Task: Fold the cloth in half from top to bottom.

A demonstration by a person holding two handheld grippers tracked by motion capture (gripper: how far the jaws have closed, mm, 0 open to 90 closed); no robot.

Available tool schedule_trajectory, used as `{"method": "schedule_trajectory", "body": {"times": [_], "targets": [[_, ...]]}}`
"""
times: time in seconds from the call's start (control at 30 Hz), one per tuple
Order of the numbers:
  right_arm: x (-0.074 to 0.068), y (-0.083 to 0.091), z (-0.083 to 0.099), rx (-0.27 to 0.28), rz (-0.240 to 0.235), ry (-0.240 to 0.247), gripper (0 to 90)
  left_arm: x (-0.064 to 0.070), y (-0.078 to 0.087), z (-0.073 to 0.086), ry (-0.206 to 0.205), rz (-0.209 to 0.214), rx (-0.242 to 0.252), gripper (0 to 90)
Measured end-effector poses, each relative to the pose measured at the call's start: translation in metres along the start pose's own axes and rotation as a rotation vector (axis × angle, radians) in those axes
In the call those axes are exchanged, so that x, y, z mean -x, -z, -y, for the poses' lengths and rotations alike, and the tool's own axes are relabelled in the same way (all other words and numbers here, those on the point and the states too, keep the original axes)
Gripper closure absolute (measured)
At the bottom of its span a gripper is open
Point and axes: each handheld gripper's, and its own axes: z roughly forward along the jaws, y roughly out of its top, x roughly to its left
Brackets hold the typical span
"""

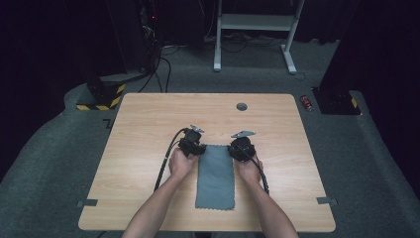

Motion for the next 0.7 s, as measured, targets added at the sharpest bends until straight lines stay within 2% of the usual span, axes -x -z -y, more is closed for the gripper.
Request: {"method": "schedule_trajectory", "body": {"times": [0.03, 0.1, 0.13, 0.3, 0.43, 0.53, 0.7], "targets": [[0.0, 0.0, -0.002, -0.014, -0.005, -0.001, 81.5, 0.0, 0.0, -0.001, -0.005, 0.004, -0.007, 68.4], [-0.003, -0.001, -0.007, -0.047, -0.005, 0.034, 84.8, 0.002, 0.0, -0.003, -0.006, 0.023, -0.018, 74.6], [-0.005, -0.002, -0.008, -0.045, -0.002, 0.049, 86.7, 0.002, -0.001, -0.003, -0.004, 0.026, -0.019, 77.5], [-0.004, -0.002, -0.008, -0.048, -0.009, 0.04, 88.4, -0.001, -0.001, -0.004, 0.018, 0.07, -0.027, 87.1], [-0.003, -0.001, -0.008, -0.054, -0.017, 0.012, 89.0, -0.001, 0.001, -0.005, 0.011, 0.083, -0.043, 88.5], [-0.001, 0.006, -0.009, -0.044, -0.032, 0.01, 89.1, -0.003, 0.007, -0.006, 0.022, 0.109, -0.027, 88.8], [-0.001, 0.016, -0.011, -0.018, -0.042, 0.011, 89.2, -0.004, 0.019, -0.009, 0.005, 0.129, -0.004, 88.9]]}}
